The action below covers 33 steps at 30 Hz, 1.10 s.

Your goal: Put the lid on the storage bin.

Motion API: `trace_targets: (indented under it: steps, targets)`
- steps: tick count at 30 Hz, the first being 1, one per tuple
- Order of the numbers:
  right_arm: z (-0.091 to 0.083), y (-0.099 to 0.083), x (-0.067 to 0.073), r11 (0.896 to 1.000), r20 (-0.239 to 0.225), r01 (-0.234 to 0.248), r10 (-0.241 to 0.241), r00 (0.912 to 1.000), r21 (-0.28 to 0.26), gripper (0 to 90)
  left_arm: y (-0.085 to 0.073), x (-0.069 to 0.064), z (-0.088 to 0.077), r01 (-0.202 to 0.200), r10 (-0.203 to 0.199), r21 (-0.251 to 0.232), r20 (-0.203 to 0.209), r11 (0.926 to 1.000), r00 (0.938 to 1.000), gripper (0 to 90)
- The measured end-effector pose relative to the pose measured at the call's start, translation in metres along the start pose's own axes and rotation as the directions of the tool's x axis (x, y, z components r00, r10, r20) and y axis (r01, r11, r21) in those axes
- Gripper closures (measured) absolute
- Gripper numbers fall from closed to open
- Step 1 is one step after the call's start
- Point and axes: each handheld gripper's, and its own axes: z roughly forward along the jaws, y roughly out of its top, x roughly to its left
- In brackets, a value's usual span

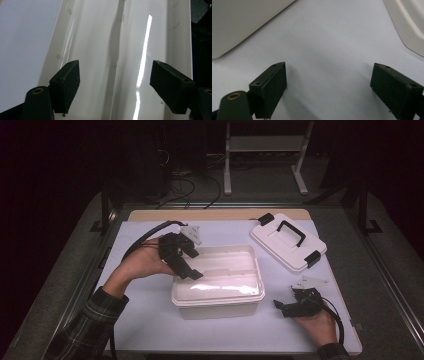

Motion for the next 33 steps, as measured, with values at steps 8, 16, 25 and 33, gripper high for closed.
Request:
trace_targets:
  steps: [8,16,25,33]
  targets:
    - [-0.001,0.001,-0.003,1.0,-0.021,-0.014,0.014,0.9997,0.001,13.6,-0.043,-0.001,-0.023,0.054,-0.055,-0.028,-0.051,0.9981,0.9972,16.6]
    - [-0.005,0.006,-0.008,1.0,-0.034,-0.026,0.026,0.9991,0.004,13.7,-0.09,-0.001,-0.028,0.124,-0.126,-0.023,-0.125,0.992,0.984,7.8]
    - [-0.011,0.021,-0.011,1.0,-0.033,-0.003,0.003,0.9994,0.005,13.7,-0.136,-0.007,-0.012,0.185,-0.194,-0.062,-0.191,0.9807,0.9623,1.5]
    - [-0.014,0.043,-0.018,1.0,-0.03,0.009,-0.009,0.9995,-0.001,13.6,-0.168,-0.017,0.012,0.213,-0.224,-0.07,-0.219,0.9745,0.9497,0.1]
